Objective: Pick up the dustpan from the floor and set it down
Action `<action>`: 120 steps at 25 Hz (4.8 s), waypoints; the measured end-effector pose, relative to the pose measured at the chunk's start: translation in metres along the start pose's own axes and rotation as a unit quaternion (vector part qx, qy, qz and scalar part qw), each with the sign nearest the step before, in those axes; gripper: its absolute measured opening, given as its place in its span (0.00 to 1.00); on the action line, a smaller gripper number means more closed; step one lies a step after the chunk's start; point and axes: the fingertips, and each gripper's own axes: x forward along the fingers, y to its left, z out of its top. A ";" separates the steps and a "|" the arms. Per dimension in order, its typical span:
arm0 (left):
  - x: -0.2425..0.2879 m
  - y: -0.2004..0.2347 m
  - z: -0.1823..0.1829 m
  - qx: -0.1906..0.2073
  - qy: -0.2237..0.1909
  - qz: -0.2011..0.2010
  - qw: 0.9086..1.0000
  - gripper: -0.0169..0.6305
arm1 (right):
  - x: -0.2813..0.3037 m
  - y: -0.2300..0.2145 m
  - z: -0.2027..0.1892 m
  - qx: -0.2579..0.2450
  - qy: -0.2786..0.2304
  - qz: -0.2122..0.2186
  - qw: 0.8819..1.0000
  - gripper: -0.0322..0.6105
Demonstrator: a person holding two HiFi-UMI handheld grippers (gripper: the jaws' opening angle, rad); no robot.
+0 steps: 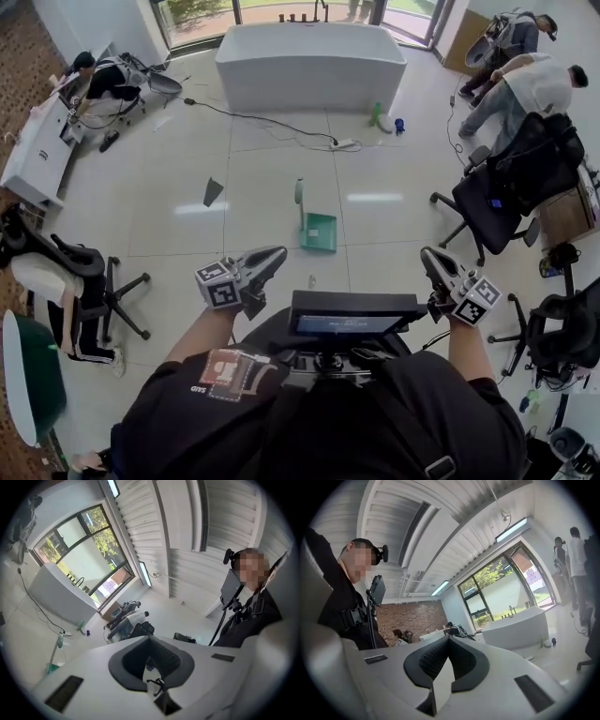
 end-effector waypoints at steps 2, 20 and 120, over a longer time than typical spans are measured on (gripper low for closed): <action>0.043 0.054 0.013 -0.010 0.001 0.026 1.000 0.04 | 0.024 -0.060 0.006 0.005 0.003 0.011 1.000 0.07; 0.284 0.501 0.011 -0.167 0.181 0.248 0.937 0.51 | 0.199 -0.451 0.057 0.054 0.078 0.055 0.994 0.07; 0.363 0.291 0.190 -0.270 -0.118 0.094 0.951 0.11 | 0.143 -0.406 0.163 0.030 -0.015 0.074 0.997 0.07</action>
